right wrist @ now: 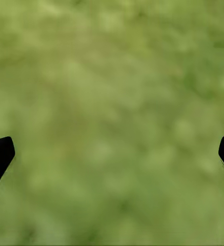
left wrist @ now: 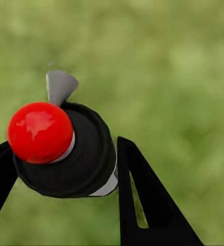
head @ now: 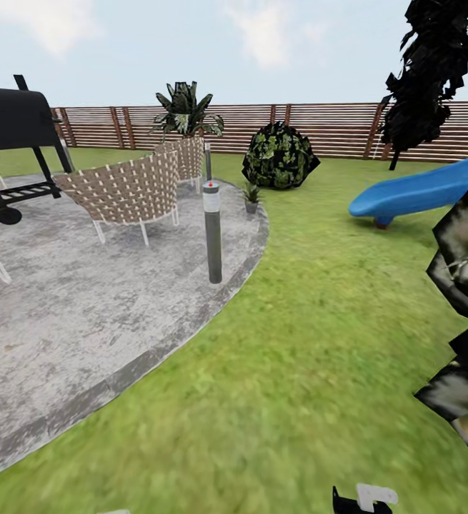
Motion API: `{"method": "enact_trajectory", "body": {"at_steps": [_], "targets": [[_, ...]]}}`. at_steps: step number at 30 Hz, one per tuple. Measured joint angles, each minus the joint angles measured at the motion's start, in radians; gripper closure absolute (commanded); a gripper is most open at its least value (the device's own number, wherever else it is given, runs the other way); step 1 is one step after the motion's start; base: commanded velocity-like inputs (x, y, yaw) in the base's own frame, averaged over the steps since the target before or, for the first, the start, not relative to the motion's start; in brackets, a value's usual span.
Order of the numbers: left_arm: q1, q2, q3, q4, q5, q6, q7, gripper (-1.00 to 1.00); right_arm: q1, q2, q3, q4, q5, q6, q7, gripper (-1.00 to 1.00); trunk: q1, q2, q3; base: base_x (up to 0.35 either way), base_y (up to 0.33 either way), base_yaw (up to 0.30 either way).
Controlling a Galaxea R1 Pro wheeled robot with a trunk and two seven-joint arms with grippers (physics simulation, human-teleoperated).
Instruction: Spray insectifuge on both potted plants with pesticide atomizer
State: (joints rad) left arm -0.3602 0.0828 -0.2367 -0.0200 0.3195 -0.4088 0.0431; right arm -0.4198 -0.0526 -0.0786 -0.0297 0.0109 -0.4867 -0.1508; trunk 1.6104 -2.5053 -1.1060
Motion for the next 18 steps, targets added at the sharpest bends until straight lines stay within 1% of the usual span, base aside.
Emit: {"method": "enact_trajectory", "body": {"at_steps": [1, 3, 10, 15, 18], "targets": [[0.0, 0.0, 0.0, 0.0, 0.009, 0.0, 0.0, 1.0, 0.0, 0.0, 0.0, 0.0, 0.0, 0.0, 0.0, -1.0, 0.0, 0.0, 0.0, 0.338, 0.0, 0.0], [0.0, 0.0, 0.0, 0.0, 0.013, 0.0, -0.001, 1.0, 0.0, 0.0, 0.0, 0.0, 0.0, 0.0, 0.0, -1.0, 0.0, 0.0, 0.0, 0.338, 0.0, 0.0], [0.0, 0.0, 0.0, 0.0, 0.015, 0.0, -0.001, 1.0, 0.0, -0.002, -0.001, 0.0, 0.0, 0.0, 0.0, -1.0, 0.0, 0.0, 0.0, 0.338, 0.002, 0.0], [0.0, 0.0, 0.0, 0.0, 0.015, -0.001, -0.001, 1.0, 0.0, -0.004, 0.0, 0.0, 0.003, 0.0, 0.0, -1.0, 0.0, 0.0, 0.0, 0.338, 0.071, 0.0], [0.0, 0.0, 0.0, 0.0, 0.014, -0.001, -0.001, 1.0, 0.0, -0.004, -0.001, 0.0, 0.019, 0.0, 0.001, -1.0, 0.0, 0.0, 0.0, 0.338, 0.085, 0.0]]}}
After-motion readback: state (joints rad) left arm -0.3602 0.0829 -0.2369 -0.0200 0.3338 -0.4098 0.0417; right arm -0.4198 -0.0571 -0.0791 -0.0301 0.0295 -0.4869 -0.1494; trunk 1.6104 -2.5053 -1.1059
